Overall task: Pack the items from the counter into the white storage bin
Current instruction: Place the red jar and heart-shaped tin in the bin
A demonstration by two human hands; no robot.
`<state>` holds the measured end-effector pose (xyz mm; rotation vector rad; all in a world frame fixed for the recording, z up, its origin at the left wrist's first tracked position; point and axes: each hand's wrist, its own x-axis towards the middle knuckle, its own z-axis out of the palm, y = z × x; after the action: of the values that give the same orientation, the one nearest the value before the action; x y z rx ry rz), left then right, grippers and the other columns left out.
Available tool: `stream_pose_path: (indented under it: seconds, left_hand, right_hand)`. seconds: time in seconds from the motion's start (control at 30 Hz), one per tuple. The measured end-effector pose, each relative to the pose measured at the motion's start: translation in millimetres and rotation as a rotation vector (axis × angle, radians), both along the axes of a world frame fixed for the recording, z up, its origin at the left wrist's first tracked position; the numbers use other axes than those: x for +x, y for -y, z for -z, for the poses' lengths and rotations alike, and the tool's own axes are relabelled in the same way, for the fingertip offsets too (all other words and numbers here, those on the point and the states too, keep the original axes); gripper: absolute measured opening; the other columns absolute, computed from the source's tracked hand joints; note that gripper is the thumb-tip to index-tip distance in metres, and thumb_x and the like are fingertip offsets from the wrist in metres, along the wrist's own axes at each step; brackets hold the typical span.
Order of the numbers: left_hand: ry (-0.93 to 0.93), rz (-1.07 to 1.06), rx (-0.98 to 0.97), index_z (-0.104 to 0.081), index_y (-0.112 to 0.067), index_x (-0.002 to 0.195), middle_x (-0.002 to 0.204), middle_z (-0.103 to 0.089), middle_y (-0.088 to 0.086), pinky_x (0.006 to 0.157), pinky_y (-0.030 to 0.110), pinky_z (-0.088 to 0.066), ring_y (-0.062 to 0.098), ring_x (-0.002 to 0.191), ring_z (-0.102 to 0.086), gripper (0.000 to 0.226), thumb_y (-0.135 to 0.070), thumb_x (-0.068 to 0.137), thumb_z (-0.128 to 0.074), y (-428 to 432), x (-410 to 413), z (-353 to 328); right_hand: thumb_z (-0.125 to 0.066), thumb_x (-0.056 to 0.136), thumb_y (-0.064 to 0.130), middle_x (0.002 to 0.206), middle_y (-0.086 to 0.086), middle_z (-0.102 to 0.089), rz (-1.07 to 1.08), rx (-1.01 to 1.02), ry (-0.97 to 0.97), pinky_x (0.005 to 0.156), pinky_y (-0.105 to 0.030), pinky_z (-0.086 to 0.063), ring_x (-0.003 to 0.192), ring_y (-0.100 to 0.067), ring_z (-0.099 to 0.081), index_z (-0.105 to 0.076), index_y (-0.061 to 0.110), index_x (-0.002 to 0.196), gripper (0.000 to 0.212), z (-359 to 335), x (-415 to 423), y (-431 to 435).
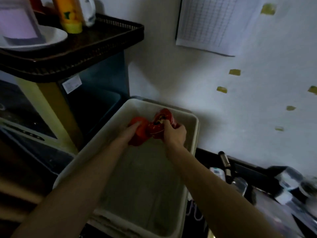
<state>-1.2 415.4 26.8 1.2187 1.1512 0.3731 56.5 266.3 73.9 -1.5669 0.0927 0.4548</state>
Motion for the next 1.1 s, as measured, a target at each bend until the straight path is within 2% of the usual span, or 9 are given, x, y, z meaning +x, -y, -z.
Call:
stream_pose_path:
  seconds: [0.1, 0.2, 0.3, 0.47, 0.63, 0.73, 0.9, 1.07, 1.1]
  left_hand:
    - [-0.07, 0.001, 0.001, -0.049, -0.013, 0.141, 0.141, -0.052, 0.011, 0.092, 0.029, -0.044, 0.028, 0.12, -0.057, 0.092, -0.058, 0.065, -0.076, -12, 3, 36]
    - [-0.176, -0.017, 0.065, -0.054, -0.008, 0.136, 0.133, -0.058, 0.013, 0.09, 0.033, -0.051, 0.03, 0.113, -0.061, 0.087, -0.051, 0.066, -0.082, -16, -1, 59]
    - [-0.266, 0.02, 0.049, -0.052, -0.006, 0.138, 0.135, -0.057, 0.015, 0.09, 0.036, -0.052, 0.032, 0.116, -0.06, 0.092, -0.053, 0.065, -0.083, -13, -2, 72]
    - [-0.258, 0.069, 0.012, -0.049, -0.009, 0.141, 0.14, -0.054, 0.012, 0.1, 0.043, -0.049, 0.032, 0.122, -0.056, 0.108, -0.06, 0.053, -0.084, -16, 3, 99]
    - [-0.235, 0.053, -0.1, -0.043, -0.01, 0.145, 0.146, -0.047, 0.012, 0.102, 0.043, -0.046, 0.033, 0.127, -0.052, 0.101, -0.056, 0.063, -0.082, -20, 8, 118]
    - [-0.187, 0.014, -0.215, -0.046, -0.015, 0.143, 0.142, -0.051, 0.012, 0.096, 0.049, -0.051, 0.033, 0.119, -0.058, 0.122, -0.072, 0.039, -0.076, -25, 14, 139]
    - [-0.18, 0.077, -0.246, -0.052, -0.021, 0.139, 0.14, -0.052, 0.008, 0.094, 0.051, -0.052, 0.032, 0.117, -0.059, 0.073, -0.057, 0.078, -0.069, -24, 16, 153]
    - [-0.122, 0.04, -0.378, -0.05, -0.025, 0.14, 0.138, -0.053, 0.004, 0.086, 0.052, -0.056, 0.033, 0.114, -0.06, 0.069, -0.051, 0.079, -0.071, -28, 20, 162]
    - [-0.117, 0.02, -0.397, -0.048, -0.023, 0.142, 0.139, -0.053, 0.005, 0.085, 0.051, -0.056, 0.033, 0.115, -0.06, 0.071, -0.048, 0.08, -0.073, -28, 21, 160]
  right_hand:
    - [-0.07, 0.086, 0.029, 0.111, -0.007, -0.062, 0.121, -0.033, -0.066, 0.09, -0.044, -0.057, 0.097, -0.022, -0.064, -0.051, 0.015, 0.123, 0.043, 23, -4, -19]
    - [-0.07, 0.086, 0.026, 0.124, -0.009, -0.06, 0.205, -0.016, -0.157, 0.098, -0.047, -0.052, 0.109, -0.026, -0.061, -0.049, 0.013, 0.132, 0.052, 45, -6, -32]
    - [-0.07, 0.087, 0.026, 0.134, -0.009, -0.057, 0.309, -0.01, -0.233, 0.106, -0.048, -0.046, 0.122, -0.028, -0.056, -0.046, 0.012, 0.142, 0.062, 65, -6, -37]
    - [-0.072, 0.083, 0.035, 0.141, -0.01, -0.054, 0.471, -0.016, -0.352, 0.107, -0.048, -0.044, 0.127, -0.029, -0.053, -0.042, 0.016, 0.146, 0.073, 100, -5, -40]
    - [-0.068, 0.09, 0.032, 0.147, -0.016, -0.045, 0.48, -0.108, -0.447, 0.112, -0.044, -0.037, 0.134, -0.033, -0.045, -0.032, 0.007, 0.151, 0.075, 122, -1, -26]
    - [-0.065, 0.094, 0.028, 0.147, -0.017, -0.045, 0.462, -0.135, -0.497, 0.109, -0.041, -0.04, 0.133, -0.034, -0.046, -0.033, 0.005, 0.15, 0.069, 131, -4, -20]
    - [-0.065, 0.094, 0.026, 0.149, -0.018, -0.043, 0.44, -0.149, -0.562, 0.105, -0.038, -0.041, 0.134, -0.035, -0.045, -0.032, 0.005, 0.151, 0.069, 143, -10, -18]
    - [-0.066, 0.093, 0.033, 0.144, -0.017, -0.049, 0.417, -0.206, -0.568, 0.103, -0.042, -0.045, 0.129, -0.035, -0.05, -0.039, 0.006, 0.148, 0.067, 147, -8, -23]
    - [-0.063, 0.095, 0.035, 0.141, -0.017, -0.051, 0.403, -0.21, -0.59, 0.097, -0.042, -0.049, 0.126, -0.035, -0.052, -0.041, 0.005, 0.146, 0.064, 149, -7, -23]
